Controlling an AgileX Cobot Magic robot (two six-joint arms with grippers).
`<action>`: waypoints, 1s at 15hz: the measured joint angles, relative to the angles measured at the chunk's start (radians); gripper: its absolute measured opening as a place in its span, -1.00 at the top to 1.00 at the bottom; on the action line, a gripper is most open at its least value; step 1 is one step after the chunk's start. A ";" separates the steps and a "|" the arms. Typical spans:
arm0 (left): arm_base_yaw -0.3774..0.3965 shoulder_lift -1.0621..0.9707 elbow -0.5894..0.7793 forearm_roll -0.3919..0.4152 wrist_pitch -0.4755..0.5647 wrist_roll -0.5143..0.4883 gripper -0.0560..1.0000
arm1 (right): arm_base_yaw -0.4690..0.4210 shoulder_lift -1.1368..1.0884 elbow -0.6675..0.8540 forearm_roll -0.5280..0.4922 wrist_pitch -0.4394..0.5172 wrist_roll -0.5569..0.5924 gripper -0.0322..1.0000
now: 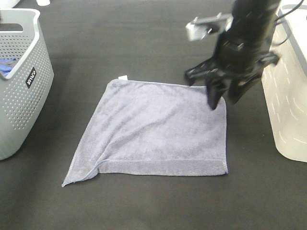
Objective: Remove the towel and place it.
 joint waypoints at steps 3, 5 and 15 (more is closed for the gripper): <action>0.099 -0.016 0.001 0.000 0.001 0.015 -0.34 | 0.005 0.114 0.000 0.006 -0.048 0.038 0.10; 0.143 -0.016 0.001 0.000 0.001 0.022 -0.34 | 0.015 0.150 0.020 0.000 -0.117 0.061 0.10; 0.171 -0.017 0.001 0.002 0.001 0.022 -0.34 | 0.075 0.158 0.255 -0.033 -0.371 0.154 0.10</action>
